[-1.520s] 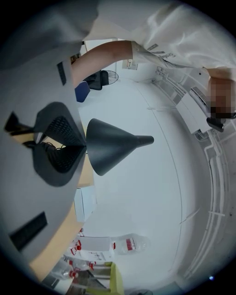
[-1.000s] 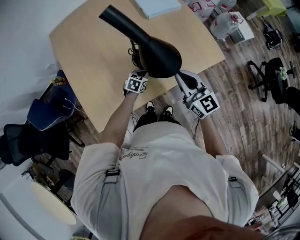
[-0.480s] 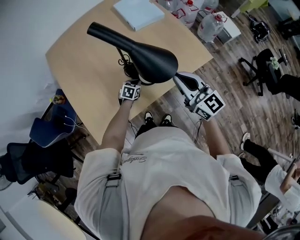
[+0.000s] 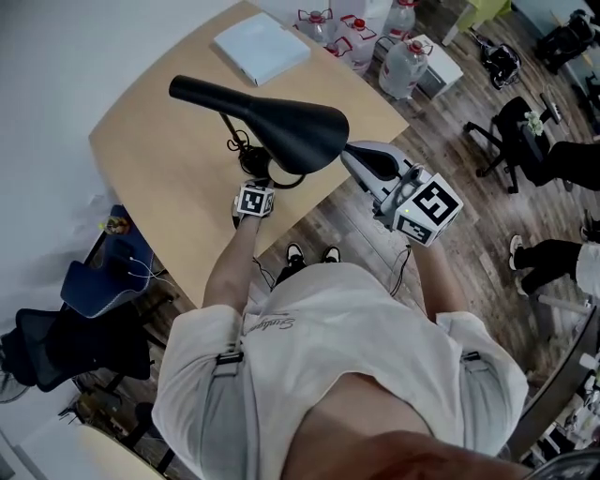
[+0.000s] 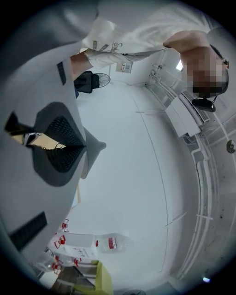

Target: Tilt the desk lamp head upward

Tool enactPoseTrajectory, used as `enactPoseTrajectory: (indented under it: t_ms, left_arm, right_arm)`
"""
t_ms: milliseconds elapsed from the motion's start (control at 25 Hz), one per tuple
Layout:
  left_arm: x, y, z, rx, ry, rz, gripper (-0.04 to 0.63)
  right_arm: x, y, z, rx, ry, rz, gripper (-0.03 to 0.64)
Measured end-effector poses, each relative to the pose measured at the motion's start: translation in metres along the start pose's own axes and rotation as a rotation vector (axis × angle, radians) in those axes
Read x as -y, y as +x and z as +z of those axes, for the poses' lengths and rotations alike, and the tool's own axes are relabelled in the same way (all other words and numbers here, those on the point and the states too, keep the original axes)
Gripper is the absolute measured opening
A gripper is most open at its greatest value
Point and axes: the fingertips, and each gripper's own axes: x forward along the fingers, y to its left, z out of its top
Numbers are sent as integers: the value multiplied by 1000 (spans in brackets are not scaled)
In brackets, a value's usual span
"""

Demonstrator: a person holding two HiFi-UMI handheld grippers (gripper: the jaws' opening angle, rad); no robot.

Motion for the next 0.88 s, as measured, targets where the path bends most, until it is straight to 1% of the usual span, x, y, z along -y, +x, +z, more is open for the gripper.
enactPoseTrajectory:
  t_ms: [440,880]
  left_arm:
    - [1,1,0,-10,2,9,15]
    - [-1,3,1,-8,20,10,15]
  right_arm:
    - [-3,3,64,33,-25,43,-6]
    - [-5,18,104,60,-68,60,-6]
